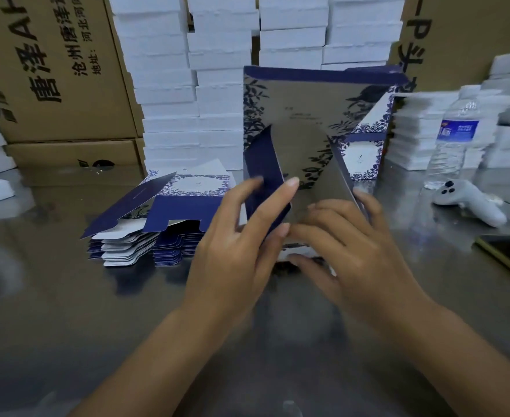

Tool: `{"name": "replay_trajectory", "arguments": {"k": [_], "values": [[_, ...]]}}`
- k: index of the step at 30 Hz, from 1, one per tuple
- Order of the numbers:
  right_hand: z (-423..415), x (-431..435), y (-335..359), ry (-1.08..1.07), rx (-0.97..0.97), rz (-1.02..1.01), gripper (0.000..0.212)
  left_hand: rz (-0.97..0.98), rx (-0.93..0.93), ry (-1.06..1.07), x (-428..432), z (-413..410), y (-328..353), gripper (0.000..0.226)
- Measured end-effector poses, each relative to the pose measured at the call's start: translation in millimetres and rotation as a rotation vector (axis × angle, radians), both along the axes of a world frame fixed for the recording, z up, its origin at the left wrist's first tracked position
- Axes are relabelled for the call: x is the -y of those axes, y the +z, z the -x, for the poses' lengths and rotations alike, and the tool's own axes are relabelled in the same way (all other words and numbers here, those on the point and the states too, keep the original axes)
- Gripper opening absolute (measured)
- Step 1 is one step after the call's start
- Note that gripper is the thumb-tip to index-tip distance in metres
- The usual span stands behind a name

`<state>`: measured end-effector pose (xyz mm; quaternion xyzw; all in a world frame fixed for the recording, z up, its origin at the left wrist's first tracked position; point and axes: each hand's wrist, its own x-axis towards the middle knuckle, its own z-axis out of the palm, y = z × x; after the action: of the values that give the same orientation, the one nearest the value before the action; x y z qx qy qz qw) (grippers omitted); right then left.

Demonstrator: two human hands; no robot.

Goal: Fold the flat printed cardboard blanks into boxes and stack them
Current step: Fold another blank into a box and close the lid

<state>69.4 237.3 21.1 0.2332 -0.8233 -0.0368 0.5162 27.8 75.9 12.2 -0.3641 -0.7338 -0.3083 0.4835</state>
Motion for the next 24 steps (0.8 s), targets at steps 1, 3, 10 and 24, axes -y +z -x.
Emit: {"name": "replay_trajectory", "arguments": {"k": [1,3,10,24], "values": [[0,0,0,0.014,0.02,0.045,0.019,0.016,-0.051,0.047,2,1,1,0.038],[0,0,2,0.053,0.043,0.143,0.023,0.048,-0.117,0.12,4,4,2,0.038],[-1,-7,7,-0.059,-0.055,0.29,0.022,-0.021,0.001,0.095,4,4,2,0.027],[6,40,46,-0.37,0.716,0.112,0.025,-0.091,0.205,-0.073,-10,-11,-1,0.011]]}}
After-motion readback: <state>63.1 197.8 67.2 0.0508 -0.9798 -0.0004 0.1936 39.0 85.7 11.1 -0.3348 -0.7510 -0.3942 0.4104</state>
